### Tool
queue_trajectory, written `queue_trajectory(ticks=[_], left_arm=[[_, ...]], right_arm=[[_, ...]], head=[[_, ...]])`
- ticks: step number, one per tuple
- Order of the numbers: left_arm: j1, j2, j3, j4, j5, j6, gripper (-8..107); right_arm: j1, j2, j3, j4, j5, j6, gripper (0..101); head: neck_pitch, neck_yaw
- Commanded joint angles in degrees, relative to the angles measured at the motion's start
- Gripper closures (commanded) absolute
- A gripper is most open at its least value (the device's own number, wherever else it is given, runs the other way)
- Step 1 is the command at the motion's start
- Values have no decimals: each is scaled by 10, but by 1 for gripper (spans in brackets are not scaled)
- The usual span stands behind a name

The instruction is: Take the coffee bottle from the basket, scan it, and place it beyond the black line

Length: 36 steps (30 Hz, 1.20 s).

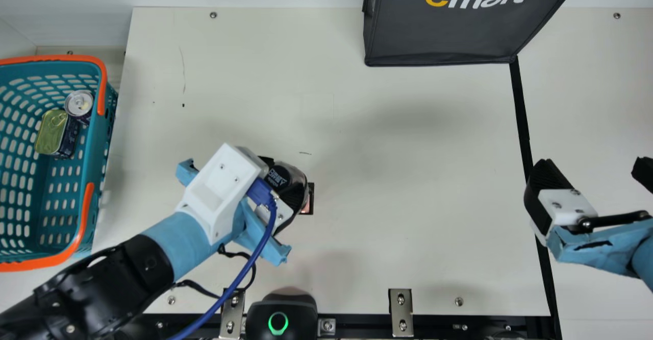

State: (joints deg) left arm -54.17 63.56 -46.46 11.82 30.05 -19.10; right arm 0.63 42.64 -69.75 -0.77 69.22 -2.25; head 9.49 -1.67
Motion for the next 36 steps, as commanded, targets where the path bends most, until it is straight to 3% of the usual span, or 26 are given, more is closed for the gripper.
queue_trajectory(ticks=[1,14,23,36], left_arm=[[6,-1,-2,-65,3,111,89],[82,-7,-17,-301,42,428,89],[183,7,-24,-475,110,666,89],[347,61,-26,-617,218,946,89]], right_arm=[[0,0,0,0,0,0,10],[0,0,0,0,0,0,10],[0,0,0,0,0,0,10],[0,0,0,0,0,0,10]], head=[[-16,1],[-16,1],[-16,1],[-16,1]])
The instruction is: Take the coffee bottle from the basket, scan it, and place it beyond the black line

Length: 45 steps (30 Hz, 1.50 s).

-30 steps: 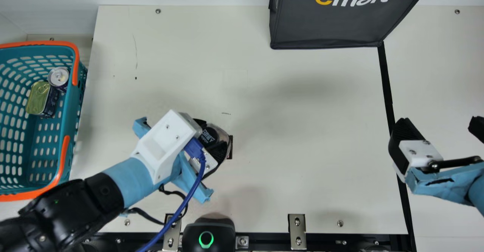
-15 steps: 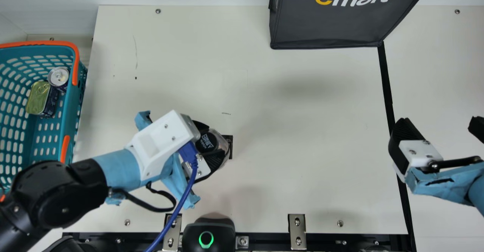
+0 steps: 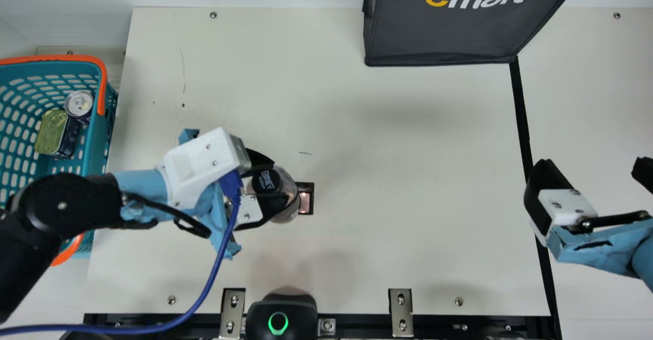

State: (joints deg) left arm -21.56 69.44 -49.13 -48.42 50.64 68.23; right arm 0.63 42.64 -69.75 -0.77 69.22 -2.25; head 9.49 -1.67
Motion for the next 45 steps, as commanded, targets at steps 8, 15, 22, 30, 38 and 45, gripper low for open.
queue_trajectory(ticks=[8,15,22,30,38,45], left_arm=[[77,10,6,-50,57,180,89],[93,6,10,-62,72,215,89],[87,0,8,-63,70,214,89],[70,0,-1,-50,55,184,89],[35,8,-19,-21,30,133,89],[-3,27,-41,-4,7,100,89]], right_arm=[[0,0,0,0,0,0,10],[0,0,0,0,0,0,10],[0,0,0,0,0,0,10],[0,0,0,0,0,0,10],[0,0,0,0,0,0,10],[0,0,0,0,0,0,10]], head=[[-16,1],[-16,1],[-16,1],[-16,1],[-16,1],[-16,1]])
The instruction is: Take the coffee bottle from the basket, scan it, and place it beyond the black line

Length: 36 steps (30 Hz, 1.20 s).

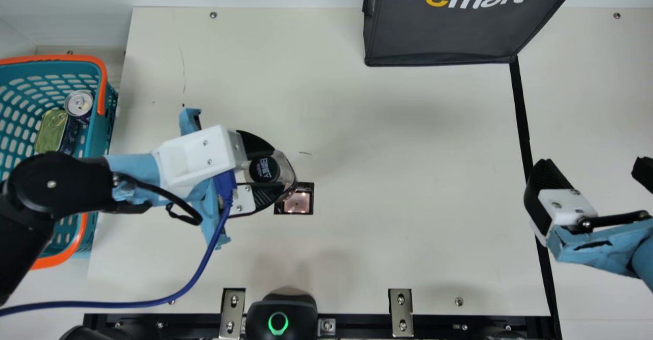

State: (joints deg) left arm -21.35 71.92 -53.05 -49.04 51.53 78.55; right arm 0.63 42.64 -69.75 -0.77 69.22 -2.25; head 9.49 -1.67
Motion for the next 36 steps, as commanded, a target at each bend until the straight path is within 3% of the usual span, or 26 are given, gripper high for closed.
queue_trajectory(ticks=[1,21,36], left_arm=[[-11,6,-6,4,-5,-7,89],[-97,103,-103,45,-60,-80,89],[-140,191,-212,98,-74,-169,89]], right_arm=[[0,0,0,0,0,0,10],[0,0,0,0,0,0,10],[0,0,0,0,0,0,10]], head=[[-16,1],[-16,1],[-16,1]])
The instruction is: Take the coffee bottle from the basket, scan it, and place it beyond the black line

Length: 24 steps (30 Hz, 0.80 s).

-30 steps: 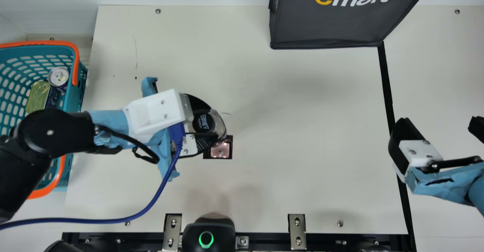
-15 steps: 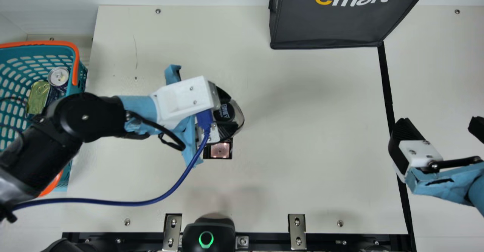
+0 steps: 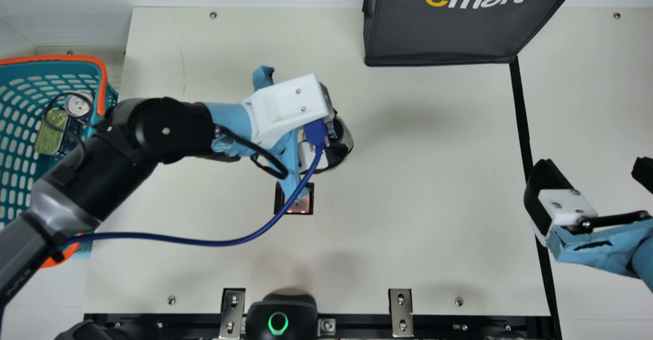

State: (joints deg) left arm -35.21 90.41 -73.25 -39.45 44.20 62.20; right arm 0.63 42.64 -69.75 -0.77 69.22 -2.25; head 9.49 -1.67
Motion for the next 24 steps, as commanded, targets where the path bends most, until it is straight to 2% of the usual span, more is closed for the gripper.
queue_trajectory(ticks=[1,11,24], left_arm=[[-3,11,-18,6,-1,-11,89],[-20,57,-74,28,-4,-51,89],[-32,92,-100,42,-22,-79,89]], right_arm=[[0,0,0,0,0,0,10],[0,0,0,0,0,0,10],[0,0,0,0,0,0,10]], head=[[-16,1],[-16,1],[-16,1]])
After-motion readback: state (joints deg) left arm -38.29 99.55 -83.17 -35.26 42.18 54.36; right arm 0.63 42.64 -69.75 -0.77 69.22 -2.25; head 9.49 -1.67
